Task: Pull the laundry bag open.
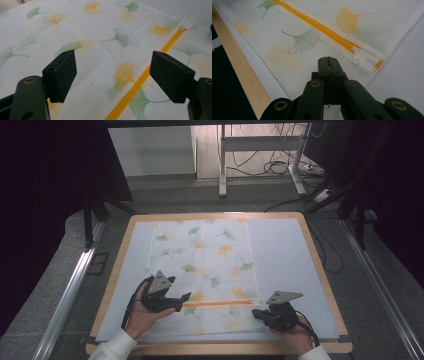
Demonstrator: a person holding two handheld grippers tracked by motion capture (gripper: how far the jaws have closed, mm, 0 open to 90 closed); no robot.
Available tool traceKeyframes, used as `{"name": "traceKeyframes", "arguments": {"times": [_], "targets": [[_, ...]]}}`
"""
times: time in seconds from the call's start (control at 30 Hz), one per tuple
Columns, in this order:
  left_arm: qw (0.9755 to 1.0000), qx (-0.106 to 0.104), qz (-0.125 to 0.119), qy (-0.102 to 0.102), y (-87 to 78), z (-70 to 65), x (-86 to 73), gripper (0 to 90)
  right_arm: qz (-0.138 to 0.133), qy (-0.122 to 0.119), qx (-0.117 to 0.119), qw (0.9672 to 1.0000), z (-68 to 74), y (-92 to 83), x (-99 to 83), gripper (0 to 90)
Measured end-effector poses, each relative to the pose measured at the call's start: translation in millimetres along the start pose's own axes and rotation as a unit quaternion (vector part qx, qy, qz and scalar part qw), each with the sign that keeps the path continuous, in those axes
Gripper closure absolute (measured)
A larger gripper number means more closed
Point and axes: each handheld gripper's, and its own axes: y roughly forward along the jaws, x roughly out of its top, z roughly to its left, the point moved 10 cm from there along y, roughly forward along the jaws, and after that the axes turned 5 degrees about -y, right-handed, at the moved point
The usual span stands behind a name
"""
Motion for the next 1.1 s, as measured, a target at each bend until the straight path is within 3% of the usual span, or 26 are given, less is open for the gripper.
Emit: {"name": "traceKeyframes", "arguments": {"times": [0.2,0.8,0.97,1.1], "targets": [[0.9998,-0.006,-0.009,0.015,6.7,-7.9,6.9,23.6,0.005,0.006,-0.009,0.9999,-2.2,-1.4,-5.5,89.0],[0.9986,-0.032,-0.032,0.027,16.8,-35.0,27.7,27.1,0.012,0.003,-0.021,0.9997,-2.9,0.2,-7.2,89.0],[0.9987,-0.043,-0.018,0.02,21.9,-41.6,28.0,28.6,0.012,0.001,-0.021,0.9997,-3.4,-0.7,-7.9,89.0],[0.9986,-0.045,-0.007,0.027,26.5,-46.4,27.8,30.0,0.014,0.002,-0.019,0.9997,-3.4,-1.8,-9.1,89.0]]}}
